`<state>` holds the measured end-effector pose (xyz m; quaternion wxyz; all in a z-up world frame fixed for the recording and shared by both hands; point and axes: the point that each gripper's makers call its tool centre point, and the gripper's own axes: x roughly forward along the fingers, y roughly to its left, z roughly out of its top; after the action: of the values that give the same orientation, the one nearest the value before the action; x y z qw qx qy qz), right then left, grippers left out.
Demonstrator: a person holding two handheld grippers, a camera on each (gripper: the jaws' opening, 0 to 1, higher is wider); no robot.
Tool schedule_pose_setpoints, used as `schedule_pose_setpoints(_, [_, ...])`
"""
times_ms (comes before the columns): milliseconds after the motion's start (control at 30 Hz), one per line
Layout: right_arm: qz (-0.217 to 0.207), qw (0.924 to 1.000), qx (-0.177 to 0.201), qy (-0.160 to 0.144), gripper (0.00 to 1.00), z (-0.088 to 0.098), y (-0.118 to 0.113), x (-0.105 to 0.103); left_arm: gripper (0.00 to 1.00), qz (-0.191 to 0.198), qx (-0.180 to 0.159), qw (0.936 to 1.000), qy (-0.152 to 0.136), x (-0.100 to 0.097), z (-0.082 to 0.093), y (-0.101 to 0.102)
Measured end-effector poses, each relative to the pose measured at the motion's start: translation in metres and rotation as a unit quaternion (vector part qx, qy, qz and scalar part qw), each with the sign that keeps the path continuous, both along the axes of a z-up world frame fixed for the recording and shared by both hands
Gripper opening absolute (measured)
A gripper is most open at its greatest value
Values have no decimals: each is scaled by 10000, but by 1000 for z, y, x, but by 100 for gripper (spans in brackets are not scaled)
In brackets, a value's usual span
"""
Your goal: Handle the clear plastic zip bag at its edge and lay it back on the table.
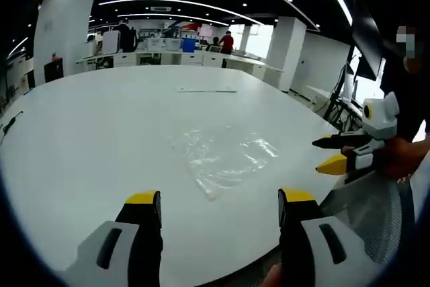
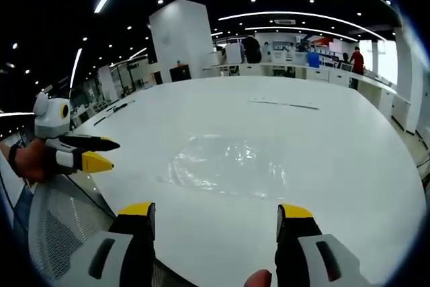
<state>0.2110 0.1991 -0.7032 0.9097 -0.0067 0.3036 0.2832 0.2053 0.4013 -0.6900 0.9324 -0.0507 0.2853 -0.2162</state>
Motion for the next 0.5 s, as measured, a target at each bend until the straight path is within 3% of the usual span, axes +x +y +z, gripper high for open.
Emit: schedule_pose_setpoints(500, [30,10000,-75,10,73,0,1,-3,70,-55,-4,10000,36,-2,1,-4])
